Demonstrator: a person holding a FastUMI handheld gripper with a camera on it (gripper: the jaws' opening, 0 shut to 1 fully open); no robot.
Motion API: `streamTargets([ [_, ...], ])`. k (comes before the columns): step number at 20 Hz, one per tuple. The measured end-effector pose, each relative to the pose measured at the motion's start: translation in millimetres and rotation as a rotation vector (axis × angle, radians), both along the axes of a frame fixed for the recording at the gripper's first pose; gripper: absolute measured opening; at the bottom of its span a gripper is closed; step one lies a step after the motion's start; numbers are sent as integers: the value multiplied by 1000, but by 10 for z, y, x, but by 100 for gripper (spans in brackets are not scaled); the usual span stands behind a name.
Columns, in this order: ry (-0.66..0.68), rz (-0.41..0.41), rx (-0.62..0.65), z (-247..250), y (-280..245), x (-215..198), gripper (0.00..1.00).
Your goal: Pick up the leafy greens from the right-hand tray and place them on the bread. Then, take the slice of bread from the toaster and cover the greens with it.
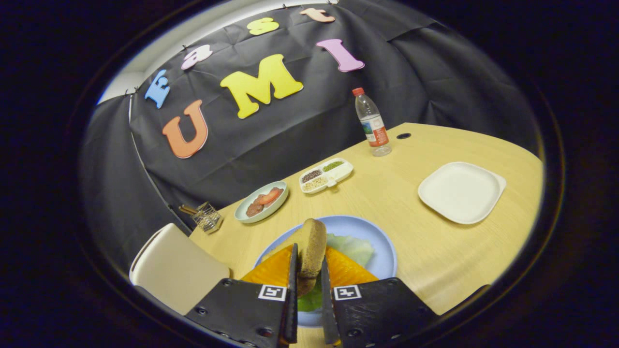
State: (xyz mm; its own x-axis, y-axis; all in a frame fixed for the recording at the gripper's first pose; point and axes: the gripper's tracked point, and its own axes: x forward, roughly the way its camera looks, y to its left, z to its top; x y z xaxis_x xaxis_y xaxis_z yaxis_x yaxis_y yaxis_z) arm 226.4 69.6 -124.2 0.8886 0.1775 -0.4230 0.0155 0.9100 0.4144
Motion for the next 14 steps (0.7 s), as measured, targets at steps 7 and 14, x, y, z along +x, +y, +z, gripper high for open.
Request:
streamTargets([
  [7, 30, -29, -1, -115, -164, -16, 46],
  [14, -61, -92, -74, 256, -516, -127, 71],
])
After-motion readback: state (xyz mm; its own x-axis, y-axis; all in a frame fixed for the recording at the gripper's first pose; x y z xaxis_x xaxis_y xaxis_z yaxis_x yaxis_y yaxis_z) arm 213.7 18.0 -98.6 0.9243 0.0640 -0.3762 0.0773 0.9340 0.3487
